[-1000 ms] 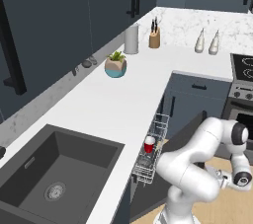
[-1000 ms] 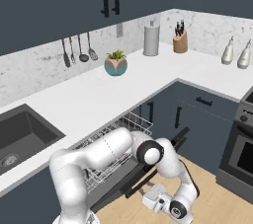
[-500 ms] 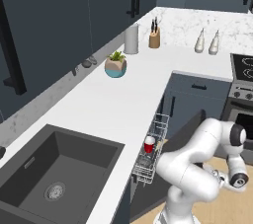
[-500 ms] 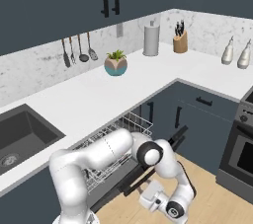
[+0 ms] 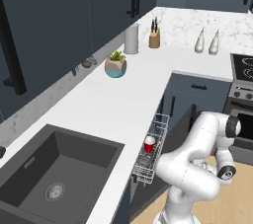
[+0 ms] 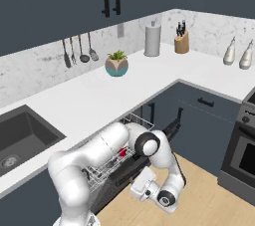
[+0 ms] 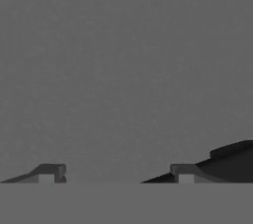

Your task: Pick up the cup and bowl from the counter, place them in the dishwasher, and close the dishwasher door.

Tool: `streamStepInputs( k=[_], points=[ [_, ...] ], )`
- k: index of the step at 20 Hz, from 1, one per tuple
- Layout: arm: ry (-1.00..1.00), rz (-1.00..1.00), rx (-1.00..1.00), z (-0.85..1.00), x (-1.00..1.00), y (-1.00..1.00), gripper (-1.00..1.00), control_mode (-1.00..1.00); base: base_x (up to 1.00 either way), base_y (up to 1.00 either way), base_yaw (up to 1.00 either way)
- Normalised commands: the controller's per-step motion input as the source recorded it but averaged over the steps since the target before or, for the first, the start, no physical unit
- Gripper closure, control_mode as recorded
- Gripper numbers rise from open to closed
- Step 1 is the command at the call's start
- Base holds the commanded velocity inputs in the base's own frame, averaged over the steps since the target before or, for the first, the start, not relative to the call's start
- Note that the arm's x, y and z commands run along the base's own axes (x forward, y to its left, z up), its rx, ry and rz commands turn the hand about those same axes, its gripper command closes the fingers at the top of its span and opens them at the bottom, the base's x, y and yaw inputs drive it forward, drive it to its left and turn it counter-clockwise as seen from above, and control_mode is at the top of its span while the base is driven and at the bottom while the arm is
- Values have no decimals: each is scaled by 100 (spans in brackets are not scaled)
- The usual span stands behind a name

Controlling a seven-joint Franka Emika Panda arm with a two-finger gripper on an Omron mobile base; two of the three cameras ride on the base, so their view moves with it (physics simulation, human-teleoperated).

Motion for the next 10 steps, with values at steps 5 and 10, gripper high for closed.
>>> streamStepInputs(
  k=[5,10],
  points=[
    [-13,0,0,45,75,100,-100,-100,0,0,0],
    [-7,0,0,31,81,100,-100,-100,0,0,0]
  ],
)
